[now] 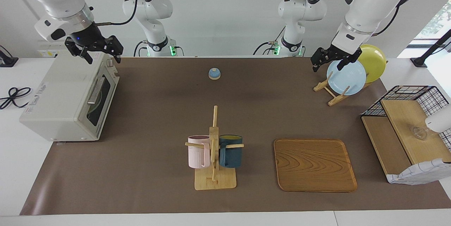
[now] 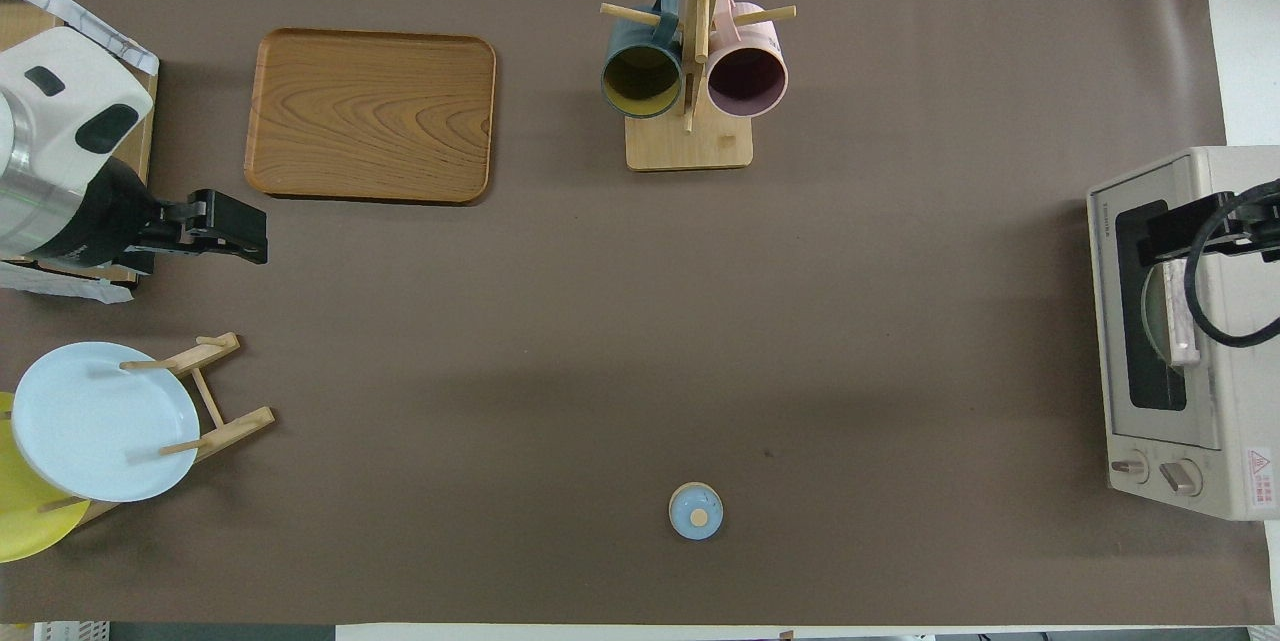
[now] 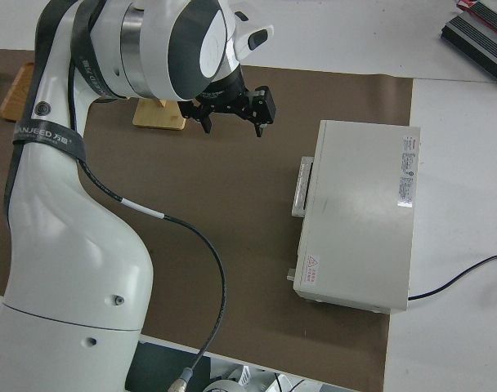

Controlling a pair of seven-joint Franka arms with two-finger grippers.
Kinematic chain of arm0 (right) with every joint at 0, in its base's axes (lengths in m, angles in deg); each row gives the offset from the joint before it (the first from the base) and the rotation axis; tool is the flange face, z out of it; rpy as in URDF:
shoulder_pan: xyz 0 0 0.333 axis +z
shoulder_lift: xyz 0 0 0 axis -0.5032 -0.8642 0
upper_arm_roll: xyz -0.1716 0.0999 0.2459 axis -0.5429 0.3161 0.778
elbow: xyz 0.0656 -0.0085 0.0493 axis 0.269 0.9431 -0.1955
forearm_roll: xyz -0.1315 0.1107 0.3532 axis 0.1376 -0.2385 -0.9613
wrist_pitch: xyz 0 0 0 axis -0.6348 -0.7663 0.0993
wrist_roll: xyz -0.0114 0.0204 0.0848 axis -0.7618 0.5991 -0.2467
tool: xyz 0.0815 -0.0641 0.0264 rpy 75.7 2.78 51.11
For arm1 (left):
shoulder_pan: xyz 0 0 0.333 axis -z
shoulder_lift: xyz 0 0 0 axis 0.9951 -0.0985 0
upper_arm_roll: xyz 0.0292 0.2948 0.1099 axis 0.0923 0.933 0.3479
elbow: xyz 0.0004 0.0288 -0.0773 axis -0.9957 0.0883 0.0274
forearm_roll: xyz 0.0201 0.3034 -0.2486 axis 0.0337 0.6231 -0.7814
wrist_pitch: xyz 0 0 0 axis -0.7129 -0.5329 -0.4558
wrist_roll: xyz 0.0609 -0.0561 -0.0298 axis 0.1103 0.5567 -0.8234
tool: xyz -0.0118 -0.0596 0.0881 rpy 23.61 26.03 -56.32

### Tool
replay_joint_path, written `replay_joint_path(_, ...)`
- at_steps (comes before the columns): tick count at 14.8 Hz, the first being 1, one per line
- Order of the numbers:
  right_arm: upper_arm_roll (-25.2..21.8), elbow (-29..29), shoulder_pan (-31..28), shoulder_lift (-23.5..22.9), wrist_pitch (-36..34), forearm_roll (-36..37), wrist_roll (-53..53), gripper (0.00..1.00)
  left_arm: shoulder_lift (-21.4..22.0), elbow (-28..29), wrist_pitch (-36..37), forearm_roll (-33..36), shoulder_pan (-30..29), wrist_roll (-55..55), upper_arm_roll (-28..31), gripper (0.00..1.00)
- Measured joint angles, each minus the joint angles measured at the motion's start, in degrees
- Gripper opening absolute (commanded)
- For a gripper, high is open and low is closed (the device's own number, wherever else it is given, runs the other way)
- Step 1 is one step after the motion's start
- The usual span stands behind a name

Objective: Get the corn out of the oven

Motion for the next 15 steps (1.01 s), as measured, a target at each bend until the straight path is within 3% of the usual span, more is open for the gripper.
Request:
replay_joint_path(7, -0.1, 0.7, -1.0, 0.2, -0.1, 0.0, 0.0, 0.97, 0.0, 0.0, 0.0, 0.0, 0.0, 0.0, 0.0, 1.00)
replay_joint_path(9, -0.1, 1.8, -1.8, 0.5, -0.1, 0.0, 0.0, 0.23, 0.0, 0.0, 0.0, 0.0, 0.0, 0.0, 0.0, 1.00)
replay_joint_path(10, -0.1, 2.3, -2.1, 0.7, 0.2, 0.0, 0.1, 0.00, 0.0, 0.0, 0.0, 0.0, 0.0, 0.0, 0.0, 1.00)
replay_joint_path(12, -0.2, 3.9, -2.3, 1.2, 3.0, 0.0, 2.6, 0.00, 0.0, 0.0, 0.0, 0.0, 0.0, 0.0, 0.0, 1.00)
replay_joint_path(15, -0.2, 11.4, -3.4, 3.4, 12.1, 0.0, 9.1, 0.00, 0.1, -0.1, 0.0, 0.0, 0.0, 0.0, 0.0, 1.00)
